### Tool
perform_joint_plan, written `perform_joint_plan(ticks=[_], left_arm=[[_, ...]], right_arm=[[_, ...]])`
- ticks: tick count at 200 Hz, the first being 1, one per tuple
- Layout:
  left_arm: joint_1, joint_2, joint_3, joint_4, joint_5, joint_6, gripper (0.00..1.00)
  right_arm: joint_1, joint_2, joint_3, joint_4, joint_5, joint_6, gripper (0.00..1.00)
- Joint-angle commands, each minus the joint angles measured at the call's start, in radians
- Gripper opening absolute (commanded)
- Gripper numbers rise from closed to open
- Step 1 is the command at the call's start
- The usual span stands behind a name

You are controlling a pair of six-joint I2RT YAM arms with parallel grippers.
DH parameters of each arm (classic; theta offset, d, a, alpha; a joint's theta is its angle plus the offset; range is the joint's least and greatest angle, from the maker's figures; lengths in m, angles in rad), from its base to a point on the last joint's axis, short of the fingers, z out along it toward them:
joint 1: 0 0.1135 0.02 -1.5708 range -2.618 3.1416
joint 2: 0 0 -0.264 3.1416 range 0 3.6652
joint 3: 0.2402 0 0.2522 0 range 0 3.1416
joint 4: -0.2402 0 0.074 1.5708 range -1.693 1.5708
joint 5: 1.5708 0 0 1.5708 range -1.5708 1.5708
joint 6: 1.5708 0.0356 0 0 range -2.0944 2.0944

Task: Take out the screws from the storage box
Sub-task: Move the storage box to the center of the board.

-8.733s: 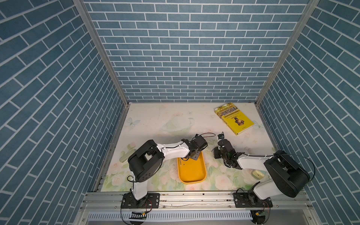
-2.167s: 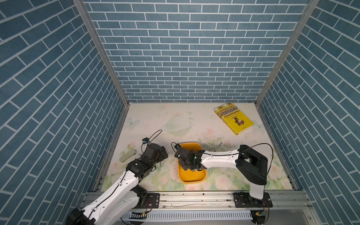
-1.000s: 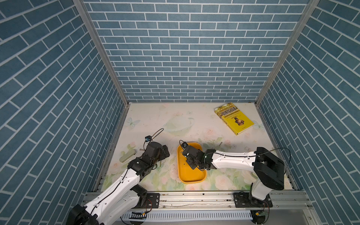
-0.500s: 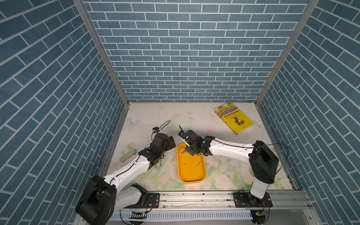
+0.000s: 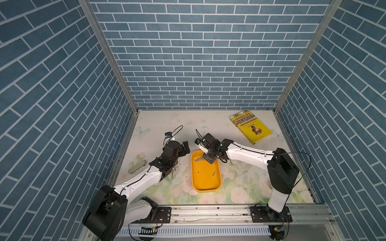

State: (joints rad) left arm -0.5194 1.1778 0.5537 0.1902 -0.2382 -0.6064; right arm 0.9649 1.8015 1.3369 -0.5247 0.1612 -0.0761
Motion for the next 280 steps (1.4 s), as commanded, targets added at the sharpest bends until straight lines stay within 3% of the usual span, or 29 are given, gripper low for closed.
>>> perform_joint_plan(ticks=[1, 14, 33, 45, 56, 65, 79, 98, 138, 159, 177, 183, 192, 210, 258, 280], left_arm=[[0.004, -0.012, -0.008, 0.014, -0.002, 0.029, 1.0], [0.004, -0.015, -0.014, 0.016, -0.004, 0.036, 1.0], [0.003, -0.027, -0.04, 0.042, -0.017, 0.043, 1.0], [0.003, -0.029, -0.04, 0.049, -0.018, 0.047, 1.0], [0.004, -0.029, -0.063, 0.055, -0.015, 0.051, 1.0], [0.004, -0.029, -0.065, 0.059, -0.011, 0.056, 1.0], [0.004, -0.031, -0.067, 0.056, -0.01, 0.057, 1.0], [0.004, -0.039, -0.071, 0.049, -0.021, 0.06, 1.0], [0.004, -0.077, -0.105, 0.057, -0.034, 0.062, 1.0], [0.004, -0.098, -0.119, 0.063, -0.039, 0.066, 1.0], [0.004, -0.109, -0.126, 0.064, -0.045, 0.068, 1.0], [0.004, -0.111, -0.127, 0.064, -0.047, 0.069, 1.0], [0.005, -0.111, -0.127, 0.06, -0.052, 0.069, 1.0], [0.004, -0.112, -0.128, 0.058, -0.063, 0.069, 1.0], [0.007, -0.103, -0.13, 0.06, -0.062, 0.071, 1.0], [0.007, -0.108, -0.131, 0.058, -0.065, 0.071, 1.0]], right_arm=[[0.029, 0.004, 0.023, -0.058, -0.014, -0.043, 0.29], [0.051, 0.025, 0.008, -0.078, -0.008, -0.075, 0.19], [0.077, 0.048, 0.002, -0.118, 0.033, -0.113, 0.18], [0.093, 0.042, -0.002, -0.13, 0.063, -0.143, 0.18], [0.106, 0.022, -0.019, -0.104, 0.088, -0.176, 0.27], [0.114, 0.002, -0.039, -0.083, 0.08, -0.213, 0.28], [0.133, -0.036, -0.089, -0.04, 0.07, -0.296, 0.17], [0.138, -0.07, -0.171, 0.051, 0.111, -0.342, 0.13], [0.098, -0.03, -0.162, -0.006, -0.014, -0.417, 0.11], [0.094, -0.125, -0.193, 0.076, -0.031, -0.464, 0.16], [0.094, -0.2, -0.252, 0.217, 0.091, -0.514, 0.2], [0.095, -0.22, -0.278, 0.267, 0.14, -0.547, 0.24], [0.102, -0.243, -0.31, 0.305, 0.172, -0.609, 0.42], [0.118, -0.253, -0.349, 0.348, 0.218, -0.638, 0.49], [0.1, -0.225, -0.3, 0.111, -0.123, -0.704, 0.45], [0.083, -0.234, -0.27, 0.043, -0.23, -0.74, 0.52]])
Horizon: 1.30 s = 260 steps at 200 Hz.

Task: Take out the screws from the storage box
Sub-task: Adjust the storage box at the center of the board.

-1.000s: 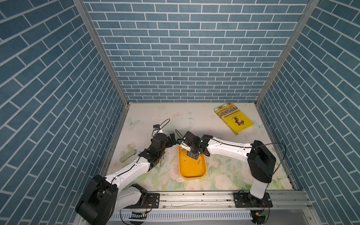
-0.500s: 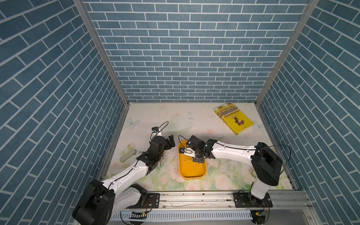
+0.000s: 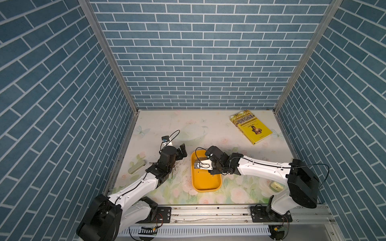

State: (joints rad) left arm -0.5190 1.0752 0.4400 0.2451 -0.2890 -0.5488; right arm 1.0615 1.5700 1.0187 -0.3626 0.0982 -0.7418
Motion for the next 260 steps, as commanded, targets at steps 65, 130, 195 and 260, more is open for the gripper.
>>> perform_joint_plan(ticks=[65, 130, 195, 260], left_arm=[[0.011, 0.002, -0.032, 0.02, -0.022, 0.016, 1.0], [0.023, 0.009, -0.043, 0.031, -0.029, 0.018, 1.0], [0.032, 0.041, -0.035, 0.032, -0.02, 0.015, 1.0], [0.037, 0.049, -0.034, 0.033, -0.018, 0.014, 1.0]], right_arm=[[-0.02, 0.19, 0.175, -0.324, -0.19, -0.065, 0.53], [-0.009, 0.278, 0.201, -0.344, -0.061, -0.087, 0.51], [-0.008, 0.296, 0.179, -0.325, 0.023, -0.102, 0.5], [-0.001, 0.355, 0.216, -0.376, 0.08, -0.084, 0.44]])
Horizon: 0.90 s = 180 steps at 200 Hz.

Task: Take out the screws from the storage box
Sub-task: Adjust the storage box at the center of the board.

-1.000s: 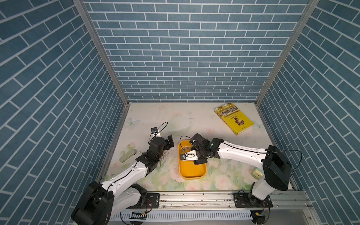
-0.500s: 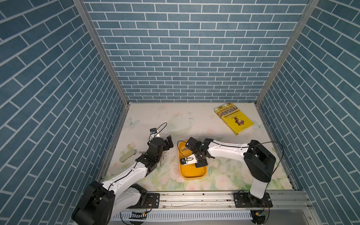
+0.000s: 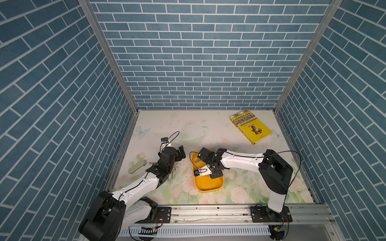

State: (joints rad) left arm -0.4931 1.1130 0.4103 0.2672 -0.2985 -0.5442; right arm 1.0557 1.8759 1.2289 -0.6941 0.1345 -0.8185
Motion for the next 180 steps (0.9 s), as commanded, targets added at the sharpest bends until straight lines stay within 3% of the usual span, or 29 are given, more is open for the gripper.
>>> perform_joint_plan(ticks=[1, 67, 112, 145, 180], left_arm=[[0.011, 0.011, -0.004, 0.01, -0.008, 0.009, 1.0], [0.013, 0.025, 0.002, 0.008, -0.003, 0.009, 1.0], [0.013, 0.037, 0.008, 0.006, 0.002, 0.009, 1.0], [0.015, 0.037, 0.009, 0.007, 0.008, 0.009, 1.0], [0.016, 0.038, 0.008, 0.007, 0.009, 0.008, 1.0]], right_arm=[[0.004, 0.051, 0.006, -0.044, 0.047, -0.007, 0.43], [-0.002, 0.135, 0.041, -0.017, 0.099, 0.018, 0.32], [-0.014, 0.03, 0.042, 0.079, 0.026, 0.03, 0.4], [-0.014, -0.03, 0.037, 0.1, 0.069, 0.033, 0.42], [-0.014, 0.0, 0.035, 0.042, 0.163, 0.033, 0.39]])
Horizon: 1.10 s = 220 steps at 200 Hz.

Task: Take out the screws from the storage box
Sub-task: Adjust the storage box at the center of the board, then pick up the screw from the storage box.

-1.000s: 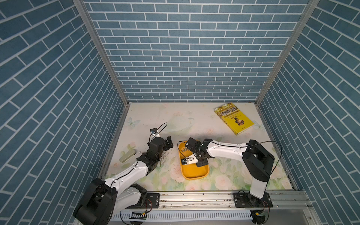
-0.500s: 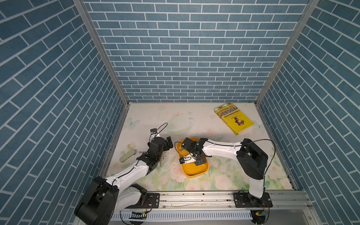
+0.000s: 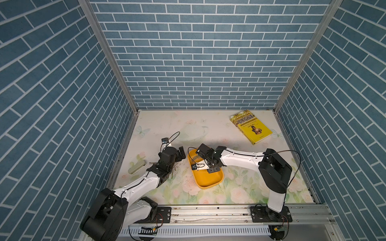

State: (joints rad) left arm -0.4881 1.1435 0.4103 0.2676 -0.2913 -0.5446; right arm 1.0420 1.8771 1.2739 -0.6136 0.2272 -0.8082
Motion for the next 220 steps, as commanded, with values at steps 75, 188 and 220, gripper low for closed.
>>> perform_joint_plan(ticks=[75, 188, 220], left_arm=[[0.012, 0.013, 0.012, 0.005, 0.004, 0.009, 1.0], [0.014, 0.03, 0.016, 0.007, 0.008, 0.01, 1.0], [0.014, 0.031, 0.016, 0.008, 0.01, 0.009, 1.0]], right_arm=[[-0.003, -0.016, -0.012, -0.067, 0.088, -0.016, 0.35], [-0.003, 0.072, -0.006, -0.062, 0.027, -0.032, 0.37], [-0.005, 0.063, -0.015, -0.016, -0.013, -0.045, 0.36]])
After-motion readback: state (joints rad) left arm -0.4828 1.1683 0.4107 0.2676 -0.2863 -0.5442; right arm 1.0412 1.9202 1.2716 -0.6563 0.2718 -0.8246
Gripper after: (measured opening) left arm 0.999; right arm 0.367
